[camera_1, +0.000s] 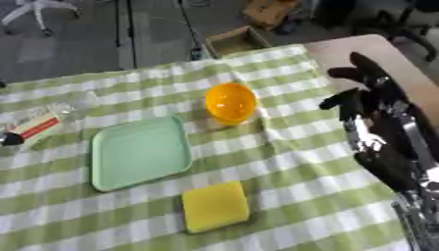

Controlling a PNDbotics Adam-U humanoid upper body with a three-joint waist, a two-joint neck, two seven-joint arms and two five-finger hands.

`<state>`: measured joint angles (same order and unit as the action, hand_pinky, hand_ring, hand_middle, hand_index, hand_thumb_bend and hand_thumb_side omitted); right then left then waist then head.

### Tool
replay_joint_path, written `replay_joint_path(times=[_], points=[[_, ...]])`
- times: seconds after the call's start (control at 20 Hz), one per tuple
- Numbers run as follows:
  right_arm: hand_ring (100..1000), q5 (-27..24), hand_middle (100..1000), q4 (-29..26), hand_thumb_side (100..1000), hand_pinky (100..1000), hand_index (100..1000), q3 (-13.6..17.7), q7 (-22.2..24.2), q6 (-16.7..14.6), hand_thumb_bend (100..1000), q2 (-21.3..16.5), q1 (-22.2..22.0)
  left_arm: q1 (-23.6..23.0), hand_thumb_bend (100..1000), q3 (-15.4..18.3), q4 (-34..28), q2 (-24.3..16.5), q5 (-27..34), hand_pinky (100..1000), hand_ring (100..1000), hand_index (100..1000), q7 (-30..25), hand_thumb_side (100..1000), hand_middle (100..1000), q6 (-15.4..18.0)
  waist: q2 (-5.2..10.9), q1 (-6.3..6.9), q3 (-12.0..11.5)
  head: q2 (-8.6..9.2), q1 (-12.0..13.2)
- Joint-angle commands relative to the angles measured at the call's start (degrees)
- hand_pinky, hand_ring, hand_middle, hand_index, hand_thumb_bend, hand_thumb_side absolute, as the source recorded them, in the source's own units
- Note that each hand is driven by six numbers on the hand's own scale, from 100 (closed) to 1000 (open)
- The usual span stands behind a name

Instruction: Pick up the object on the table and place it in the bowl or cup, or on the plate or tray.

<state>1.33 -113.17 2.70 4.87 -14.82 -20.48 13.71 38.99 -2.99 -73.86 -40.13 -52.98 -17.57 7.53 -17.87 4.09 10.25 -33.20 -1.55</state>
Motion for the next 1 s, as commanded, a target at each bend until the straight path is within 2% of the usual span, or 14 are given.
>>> replay_joint_path(times=[0.05, 0.45, 0.5, 0.55, 0.95, 1.0], points=[[613, -0.5, 821, -1.4, 539, 714, 1000, -0.1, 0.4, -0.1, 100, -1.4, 0.8, 1.7, 929, -0.3, 3.2, 0.2, -3.4, 806, 799, 883, 1.9, 657, 769, -0.1, 6.32, 0.73, 0.2, 0.62, 0.4], [612, -0.5, 821, -1.4, 543, 713, 1000, -0.1, 0.5, -0.1, 100, -1.2, 0.8, 2.0, 921, -1.5, 7.5, 2.4, -6.9, 807, 792, 878, 4.2, 667, 762, -0.3, 6.22, 0.73, 0.5, 0.73, 0.4], [611, -0.5, 821, -1.4, 544, 713, 1000, -0.1, 0.5, -0.1, 100, -1.2, 0.8, 1.8, 890, -1.4, 7.9, 2.6, -7.2, 788, 762, 856, 4.7, 671, 721, -0.5, 6.21, 0.76, 0.6, 0.81, 0.4], [611, -0.5, 821, -1.4, 544, 713, 1000, -0.1, 0.5, -0.1, 100, -1.2, 0.8, 1.7, 890, -1.4, 8.4, 2.9, -7.5, 788, 762, 856, 5.3, 671, 721, -0.7, 6.21, 0.77, 0.6, 0.87, 0.3], [611, -0.5, 821, -1.4, 549, 712, 1000, -0.1, 0.5, 0.0, 100, -1.1, 0.8, 1.6, 842, -1.6, 11.2, 4.0, -11.6, 763, 714, 824, 9.1, 607, 677, -1.8, 6.11, 0.91, 0.8, 1.2, 0.4], [611, -0.5, 821, -1.4, 549, 712, 1000, -0.1, 0.5, 0.0, 100, -1.1, 0.8, 1.6, 683, -1.5, 11.5, 4.1, -11.9, 606, 590, 759, 9.6, 380, 574, -2.1, 6.1, 0.9, 0.8, 1.21, 0.4]])
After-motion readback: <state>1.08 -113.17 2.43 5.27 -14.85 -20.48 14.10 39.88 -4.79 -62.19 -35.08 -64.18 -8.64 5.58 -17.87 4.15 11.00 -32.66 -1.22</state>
